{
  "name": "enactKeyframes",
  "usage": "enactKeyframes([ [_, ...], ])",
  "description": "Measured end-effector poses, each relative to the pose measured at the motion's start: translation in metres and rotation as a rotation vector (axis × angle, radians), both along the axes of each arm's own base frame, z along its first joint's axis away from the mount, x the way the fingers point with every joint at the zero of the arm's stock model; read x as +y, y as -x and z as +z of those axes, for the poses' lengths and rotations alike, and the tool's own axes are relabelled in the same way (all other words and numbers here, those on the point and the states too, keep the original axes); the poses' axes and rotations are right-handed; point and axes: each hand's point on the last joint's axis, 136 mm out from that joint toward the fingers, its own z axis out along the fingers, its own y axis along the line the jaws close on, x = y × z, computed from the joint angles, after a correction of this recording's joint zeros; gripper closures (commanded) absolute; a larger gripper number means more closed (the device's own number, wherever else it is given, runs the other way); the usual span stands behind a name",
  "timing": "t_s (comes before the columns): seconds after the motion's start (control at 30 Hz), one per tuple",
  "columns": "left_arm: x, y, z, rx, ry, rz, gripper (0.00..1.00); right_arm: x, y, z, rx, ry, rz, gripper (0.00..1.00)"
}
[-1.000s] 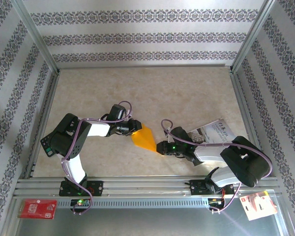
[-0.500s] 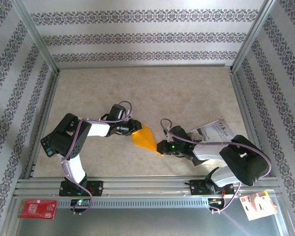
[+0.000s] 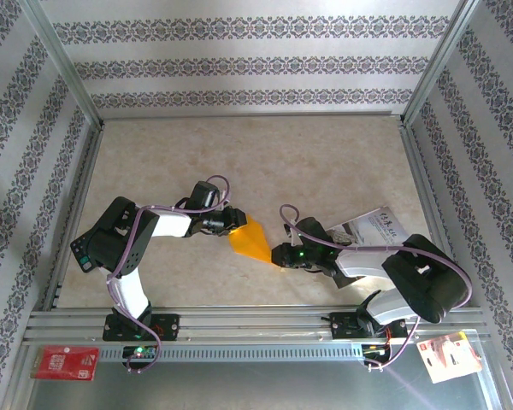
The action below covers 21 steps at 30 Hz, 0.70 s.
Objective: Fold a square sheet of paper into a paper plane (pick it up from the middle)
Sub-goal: Fourth fold the wing at the center of the table.
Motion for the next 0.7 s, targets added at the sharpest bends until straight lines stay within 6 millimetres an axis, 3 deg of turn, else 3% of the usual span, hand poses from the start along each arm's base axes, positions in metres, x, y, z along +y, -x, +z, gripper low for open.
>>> enactKeyframes([
  [0.2, 0.0, 0.0001, 0.0, -0.002, -0.001, -0.002, 0.73, -0.0017, 0.0011, 0.0063, -0.026, 0.002, 0.013, 0.8],
  [0.7, -0.0002, 0.0003, 0.0002, -0.004, 0.0, -0.006, 0.73, -0.0074, 0.0036, -0.0004, -0.024, 0.04, 0.017, 0.77],
])
